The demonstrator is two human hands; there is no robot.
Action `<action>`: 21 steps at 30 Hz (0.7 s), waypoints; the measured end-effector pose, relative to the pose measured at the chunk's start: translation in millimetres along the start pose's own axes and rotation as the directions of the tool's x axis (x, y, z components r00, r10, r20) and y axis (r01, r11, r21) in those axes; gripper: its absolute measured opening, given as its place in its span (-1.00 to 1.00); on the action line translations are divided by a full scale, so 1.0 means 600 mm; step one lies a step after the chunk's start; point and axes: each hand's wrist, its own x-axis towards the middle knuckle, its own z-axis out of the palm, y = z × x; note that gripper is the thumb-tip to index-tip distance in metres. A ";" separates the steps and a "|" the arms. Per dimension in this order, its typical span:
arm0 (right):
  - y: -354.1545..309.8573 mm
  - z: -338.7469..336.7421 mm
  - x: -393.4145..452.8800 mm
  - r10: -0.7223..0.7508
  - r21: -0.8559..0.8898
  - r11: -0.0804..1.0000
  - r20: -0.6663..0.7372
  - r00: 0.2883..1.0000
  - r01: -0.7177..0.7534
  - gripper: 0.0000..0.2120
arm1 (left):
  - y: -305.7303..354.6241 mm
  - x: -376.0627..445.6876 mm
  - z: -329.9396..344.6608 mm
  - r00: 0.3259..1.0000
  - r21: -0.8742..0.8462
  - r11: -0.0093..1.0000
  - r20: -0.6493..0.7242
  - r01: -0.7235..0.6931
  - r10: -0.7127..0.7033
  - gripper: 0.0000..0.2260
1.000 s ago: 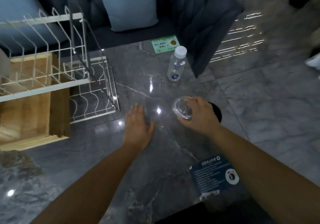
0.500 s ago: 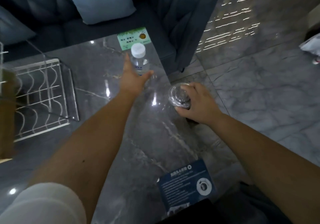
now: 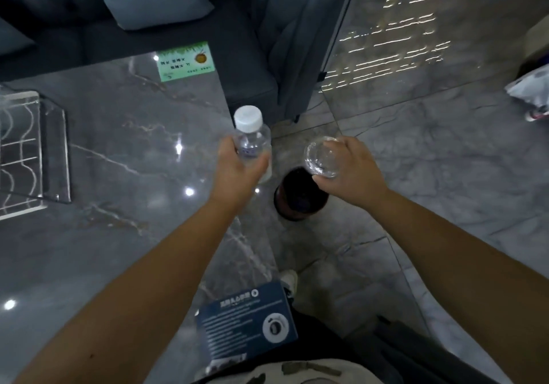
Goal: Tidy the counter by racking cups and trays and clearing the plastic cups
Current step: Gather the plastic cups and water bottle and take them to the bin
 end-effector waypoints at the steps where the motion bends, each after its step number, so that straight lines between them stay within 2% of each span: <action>1: 0.019 -0.002 -0.005 0.021 0.002 1.000 -0.006 1.000 -0.021 -0.33 | 0.002 -0.010 0.022 0.999 -0.012 1.000 0.032 0.010 -0.009 -0.64; 4: 0.072 0.002 -0.020 0.084 0.003 0.996 -0.016 0.996 -0.084 -0.33 | -0.006 -0.030 0.090 0.992 -0.012 0.997 0.098 0.082 -0.081 -0.61; 7: 0.129 0.024 -0.033 0.147 -0.012 0.989 0.009 0.989 -0.147 -0.35 | -0.045 -0.039 0.155 0.972 0.026 0.975 0.072 0.221 -0.223 -0.62; 12: 0.230 0.106 -0.023 0.187 0.006 0.982 0.134 0.973 -0.189 -0.38 | -0.132 -0.043 0.240 0.910 0.052 0.912 -0.109 0.408 -0.401 -0.62; 16: 0.313 0.205 0.002 0.143 0.000 0.989 0.240 0.960 -0.147 -0.36 | -0.194 -0.031 0.321 0.814 0.031 0.850 -0.307 0.526 -0.492 -0.67; 19: 0.353 0.275 0.033 0.094 -0.019 0.995 0.297 0.950 -0.093 -0.35 | -0.236 -0.019 0.369 0.732 -0.038 0.793 -0.358 0.608 -0.579 -0.68; 21: 0.367 0.316 0.053 0.086 -0.016 0.996 0.321 0.943 -0.086 -0.33 | -0.261 -0.013 0.386 0.713 -0.017 0.770 -0.365 0.638 -0.599 -0.69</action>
